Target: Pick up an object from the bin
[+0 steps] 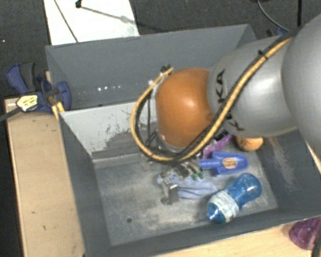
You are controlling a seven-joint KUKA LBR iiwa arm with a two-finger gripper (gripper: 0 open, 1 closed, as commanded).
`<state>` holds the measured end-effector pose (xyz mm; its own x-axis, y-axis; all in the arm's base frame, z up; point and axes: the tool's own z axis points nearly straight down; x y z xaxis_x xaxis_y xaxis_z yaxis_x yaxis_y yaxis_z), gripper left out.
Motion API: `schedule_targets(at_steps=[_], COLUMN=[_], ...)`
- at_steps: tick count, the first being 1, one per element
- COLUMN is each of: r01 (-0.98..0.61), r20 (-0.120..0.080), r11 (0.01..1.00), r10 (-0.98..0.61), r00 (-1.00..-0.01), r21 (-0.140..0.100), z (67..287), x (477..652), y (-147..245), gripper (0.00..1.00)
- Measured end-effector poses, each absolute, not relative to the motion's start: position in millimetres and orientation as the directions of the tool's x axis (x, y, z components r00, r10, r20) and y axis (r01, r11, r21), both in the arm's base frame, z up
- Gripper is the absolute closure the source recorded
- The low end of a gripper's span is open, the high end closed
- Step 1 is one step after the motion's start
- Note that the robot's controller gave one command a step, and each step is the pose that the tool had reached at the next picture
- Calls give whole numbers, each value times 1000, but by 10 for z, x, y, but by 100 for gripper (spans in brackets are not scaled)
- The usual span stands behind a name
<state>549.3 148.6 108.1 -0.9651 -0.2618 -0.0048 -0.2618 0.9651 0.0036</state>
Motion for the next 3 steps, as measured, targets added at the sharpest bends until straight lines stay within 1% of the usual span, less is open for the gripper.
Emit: schedule_targets(at_steps=[1, 2, 3], r01=[-352, -92, -316], r20=[0, -3, -4], r11=[936, 996, 949], r10=[-352, -92, -316], r00=[-936, -996, -949], r21=[1, 4, 2], z=[895, 1073, 873], x=[5652, 5647, 5630], y=[1126, 913, 636], gripper=[0, 0, 0])
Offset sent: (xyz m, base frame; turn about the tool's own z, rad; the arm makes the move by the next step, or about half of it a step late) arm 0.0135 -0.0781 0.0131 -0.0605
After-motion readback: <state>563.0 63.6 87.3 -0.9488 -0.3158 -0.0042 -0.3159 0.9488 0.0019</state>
